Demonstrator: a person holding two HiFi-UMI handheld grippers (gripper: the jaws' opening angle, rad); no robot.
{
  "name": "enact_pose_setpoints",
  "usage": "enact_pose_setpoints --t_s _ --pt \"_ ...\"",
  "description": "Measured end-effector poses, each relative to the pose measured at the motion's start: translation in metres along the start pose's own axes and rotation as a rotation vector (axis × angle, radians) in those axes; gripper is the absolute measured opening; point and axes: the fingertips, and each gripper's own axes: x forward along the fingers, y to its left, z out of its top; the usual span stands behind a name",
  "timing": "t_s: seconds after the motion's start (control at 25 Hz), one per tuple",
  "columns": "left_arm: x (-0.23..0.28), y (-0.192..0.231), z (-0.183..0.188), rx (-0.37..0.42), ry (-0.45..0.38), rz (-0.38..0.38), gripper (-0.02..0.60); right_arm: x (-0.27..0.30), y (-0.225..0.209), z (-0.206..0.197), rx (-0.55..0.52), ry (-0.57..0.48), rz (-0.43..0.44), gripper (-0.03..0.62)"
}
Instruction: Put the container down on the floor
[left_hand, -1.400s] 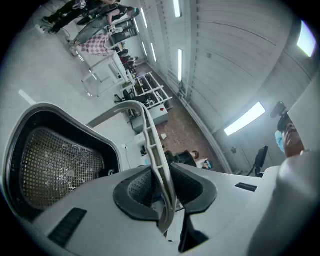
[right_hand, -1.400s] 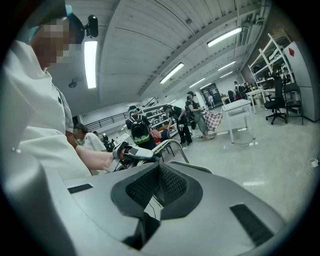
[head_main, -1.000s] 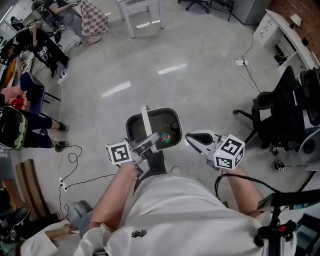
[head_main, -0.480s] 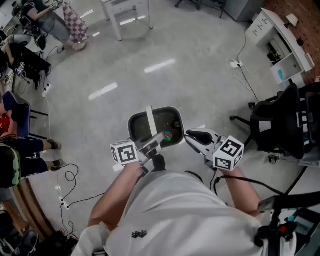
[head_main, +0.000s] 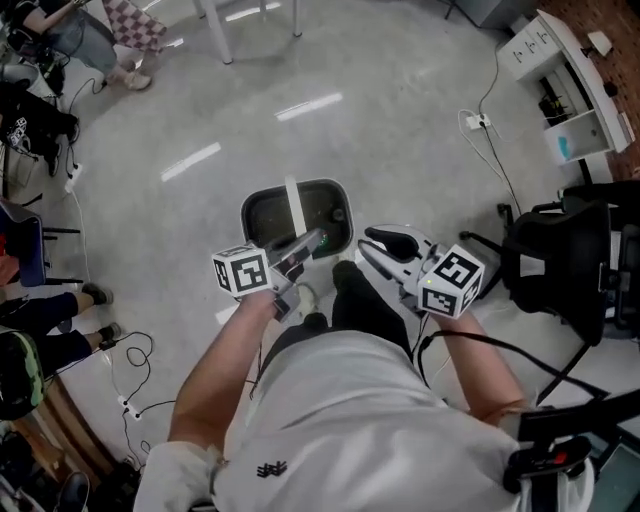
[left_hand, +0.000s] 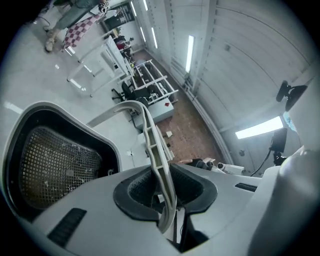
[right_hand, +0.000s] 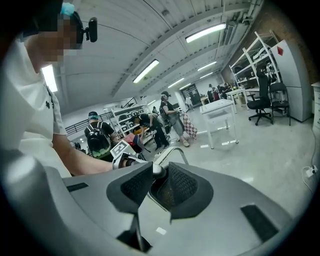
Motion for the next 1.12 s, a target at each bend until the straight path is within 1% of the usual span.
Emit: enact_pose_setpoints --t_s 0.16,0.28,0.4,0.48,0.6,0.88,1.04,1.12 --pt "0.028 0.053 0.041 -0.036 -0.02 0.034 0.087 0.04 -0.056 0.005 0.025 0.043 0.04 0.09" --pt "0.052 0.101 0.074 -0.071 -0.05 0.065 0.087 0.074 -0.106 0.012 0.021 0.091 0.078 0.108" --pt "0.085 0.154 0.105 -0.112 -0.075 0.092 0.087 0.105 -0.167 0.019 0.037 0.133 0.118 0.108" --pt "0.109 0.194 0.127 -0.14 -0.093 0.102 0.086 0.126 -0.211 0.021 0.045 0.167 0.128 0.109" --pt "0.137 0.248 0.154 -0.153 -0.115 0.115 0.086 0.148 -0.261 0.017 0.053 0.211 0.145 0.107" --pt "0.204 0.365 0.184 -0.139 -0.098 0.134 0.08 0.185 -0.352 -0.026 0.12 0.295 0.168 0.108" --pt "0.24 0.431 0.184 -0.142 -0.074 0.135 0.08 0.198 -0.384 -0.061 0.182 0.338 0.161 0.107" --pt "0.255 0.466 0.185 -0.138 -0.064 0.142 0.08 0.207 -0.401 -0.071 0.219 0.334 0.164 0.107"
